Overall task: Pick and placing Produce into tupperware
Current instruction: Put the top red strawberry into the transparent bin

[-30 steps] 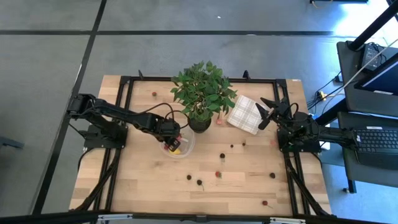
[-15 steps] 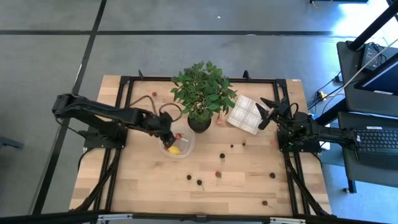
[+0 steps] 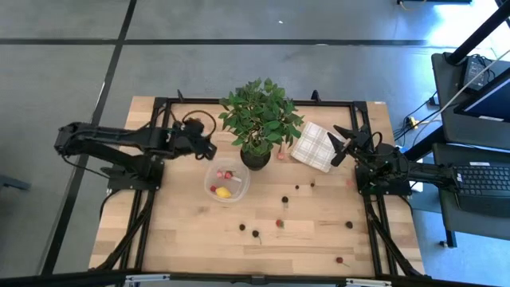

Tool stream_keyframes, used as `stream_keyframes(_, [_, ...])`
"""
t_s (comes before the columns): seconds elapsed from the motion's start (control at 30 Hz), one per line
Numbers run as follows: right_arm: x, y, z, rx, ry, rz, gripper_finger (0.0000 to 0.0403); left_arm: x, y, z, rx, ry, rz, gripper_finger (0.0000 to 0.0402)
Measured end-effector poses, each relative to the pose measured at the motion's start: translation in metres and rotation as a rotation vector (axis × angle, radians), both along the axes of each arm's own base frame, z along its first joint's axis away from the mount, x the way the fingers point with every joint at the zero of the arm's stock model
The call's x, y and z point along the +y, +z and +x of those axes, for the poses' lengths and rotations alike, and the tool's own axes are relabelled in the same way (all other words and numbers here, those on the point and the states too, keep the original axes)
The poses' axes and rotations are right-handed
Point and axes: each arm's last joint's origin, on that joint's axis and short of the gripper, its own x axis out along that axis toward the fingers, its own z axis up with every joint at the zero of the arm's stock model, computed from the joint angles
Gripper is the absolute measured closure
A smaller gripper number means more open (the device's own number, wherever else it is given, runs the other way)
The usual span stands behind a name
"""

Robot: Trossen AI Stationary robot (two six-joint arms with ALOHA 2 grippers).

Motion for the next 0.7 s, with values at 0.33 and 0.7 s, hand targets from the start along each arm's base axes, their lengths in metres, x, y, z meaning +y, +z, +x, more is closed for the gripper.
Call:
stream_keyframes(0.33, [0.0, 0.0, 0.0, 0.004, 0.0, 0.001, 0.0221, 0.05, -0.012, -0.01, 0.017, 0.337, -0.078, 0.0225])
stream_keyframes(0.7, [0.0, -0.001, 0.0, 0.011, 0.001, 0.002, 0.0221, 0.082, -0.024, -0.004, -0.023, 0.473, -0.121, 0.0225])
